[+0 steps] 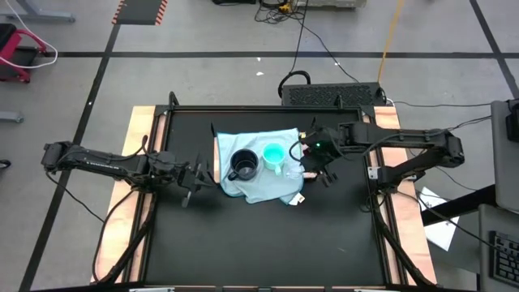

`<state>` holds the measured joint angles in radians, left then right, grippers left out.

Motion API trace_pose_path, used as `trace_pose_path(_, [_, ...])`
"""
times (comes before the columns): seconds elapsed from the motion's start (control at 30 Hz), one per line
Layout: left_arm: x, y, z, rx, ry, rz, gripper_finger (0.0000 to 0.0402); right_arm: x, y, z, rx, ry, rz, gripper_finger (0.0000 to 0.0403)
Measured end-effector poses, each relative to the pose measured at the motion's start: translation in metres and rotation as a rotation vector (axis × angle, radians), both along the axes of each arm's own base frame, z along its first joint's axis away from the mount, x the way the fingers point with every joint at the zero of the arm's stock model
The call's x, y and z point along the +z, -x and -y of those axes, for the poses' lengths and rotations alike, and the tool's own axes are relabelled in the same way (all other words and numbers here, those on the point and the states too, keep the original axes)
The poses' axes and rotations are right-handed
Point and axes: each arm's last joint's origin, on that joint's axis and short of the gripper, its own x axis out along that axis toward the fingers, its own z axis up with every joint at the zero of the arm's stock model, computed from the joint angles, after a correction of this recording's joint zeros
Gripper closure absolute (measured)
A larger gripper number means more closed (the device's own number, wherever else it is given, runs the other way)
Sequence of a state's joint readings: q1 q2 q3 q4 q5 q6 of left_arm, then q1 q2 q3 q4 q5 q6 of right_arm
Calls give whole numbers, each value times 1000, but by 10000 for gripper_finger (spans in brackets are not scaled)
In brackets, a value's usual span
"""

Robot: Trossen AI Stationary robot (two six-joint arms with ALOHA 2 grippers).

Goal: Stack small to large cups/mugs on shelf
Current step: Return to home position

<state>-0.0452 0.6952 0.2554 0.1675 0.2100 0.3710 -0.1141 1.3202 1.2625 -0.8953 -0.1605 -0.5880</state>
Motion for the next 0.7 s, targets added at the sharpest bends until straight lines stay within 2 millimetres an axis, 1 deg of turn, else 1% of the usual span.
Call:
trace_pose_path(0.13, [2,0,0,0,0,25,383,11,7,-9,31,3,59,375])
trace_pose_path(0.2, [4,1,0,-3,-11,40,395,16,10,-13,28,-6,84,394])
trace_pose_path(0.3, [7,4,-1,10,-7,56,398,23,18,-16,3,-30,116,397])
trace_pose_path(0.4, [10,10,-2,52,0,65,399,32,31,-18,-21,-49,159,401])
trace_pose_path(0.53, [16,24,-3,83,18,96,400,32,56,-19,-57,-76,219,402])
trace_pose_path(0.7, [24,42,-4,101,31,158,400,30,94,-21,-115,-130,318,403])
